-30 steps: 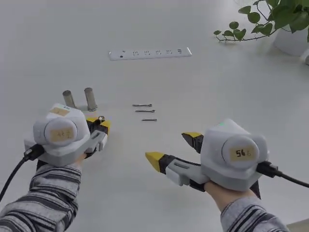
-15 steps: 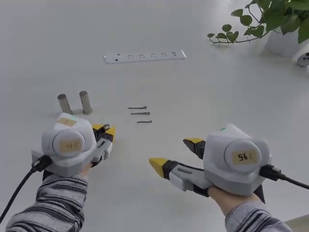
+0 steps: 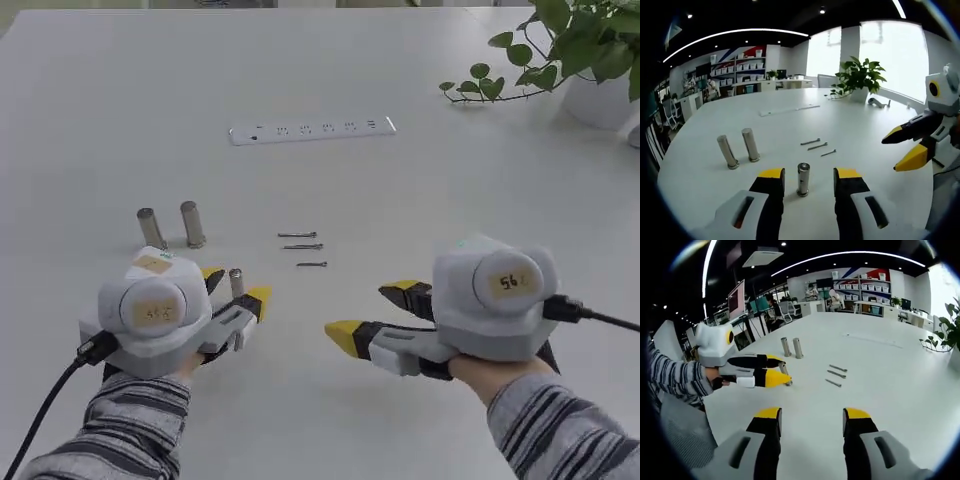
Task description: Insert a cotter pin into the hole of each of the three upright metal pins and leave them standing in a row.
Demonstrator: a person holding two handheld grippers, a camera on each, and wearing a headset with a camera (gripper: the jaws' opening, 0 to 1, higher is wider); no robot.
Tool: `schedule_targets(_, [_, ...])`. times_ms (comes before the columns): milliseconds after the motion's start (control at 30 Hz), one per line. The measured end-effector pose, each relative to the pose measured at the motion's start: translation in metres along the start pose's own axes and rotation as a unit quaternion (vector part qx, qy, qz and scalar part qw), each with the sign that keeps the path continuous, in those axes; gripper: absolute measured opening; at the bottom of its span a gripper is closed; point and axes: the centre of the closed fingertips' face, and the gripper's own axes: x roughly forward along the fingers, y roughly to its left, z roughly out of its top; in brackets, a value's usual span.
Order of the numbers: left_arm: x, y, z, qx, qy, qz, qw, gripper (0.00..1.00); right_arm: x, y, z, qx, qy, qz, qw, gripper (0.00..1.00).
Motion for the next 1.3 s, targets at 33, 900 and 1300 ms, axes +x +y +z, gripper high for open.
schedule_targets(33, [-0.002, -0.001, 0.001, 0.004, 0.000, -0.001, 1.0000, 0.39, 0.002, -0.003, 0.001, -0.003, 0.005, -0.001, 1.0000, 0.46])
schedule_targets(900, [-0.064, -0.003, 0.003, 0.005, -0.001, -0.007, 1.0000, 0.89, 0.071, -0.037, 0.022, -0.186, 0.182, 0.086, 0.9616, 0.19])
schedule_targets(1300, [-0.076, 0.019, 0.002, -0.002, -0.002, 0.024, 0.9997, 0.85, 0.096, -0.038, 0.017, -0.236, 0.247, 0.110, 0.9334, 0.10])
